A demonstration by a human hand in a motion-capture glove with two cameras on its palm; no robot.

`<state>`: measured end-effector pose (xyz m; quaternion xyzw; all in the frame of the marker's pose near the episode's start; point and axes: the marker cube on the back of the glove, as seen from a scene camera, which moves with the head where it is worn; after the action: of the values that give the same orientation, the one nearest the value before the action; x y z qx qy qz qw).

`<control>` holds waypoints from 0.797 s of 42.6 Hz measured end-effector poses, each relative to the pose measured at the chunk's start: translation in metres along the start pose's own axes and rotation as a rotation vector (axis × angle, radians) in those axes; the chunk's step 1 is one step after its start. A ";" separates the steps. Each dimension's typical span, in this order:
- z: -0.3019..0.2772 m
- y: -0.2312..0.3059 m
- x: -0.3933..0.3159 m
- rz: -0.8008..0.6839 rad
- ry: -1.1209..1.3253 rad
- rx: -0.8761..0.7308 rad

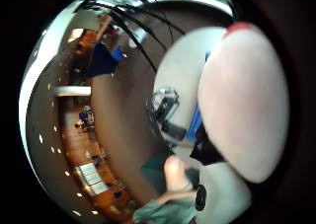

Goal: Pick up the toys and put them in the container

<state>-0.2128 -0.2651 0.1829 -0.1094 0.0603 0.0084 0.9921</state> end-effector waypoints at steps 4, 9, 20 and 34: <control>0.010 -0.002 0.001 0.007 0.000 -0.116; 0.010 0.000 0.010 0.006 -0.007 -0.122; -0.027 0.014 0.064 0.053 0.003 -0.032; -0.014 0.018 0.184 0.140 0.006 -0.022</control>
<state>-0.0321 -0.2495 0.1432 -0.1160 0.0706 0.0782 0.9876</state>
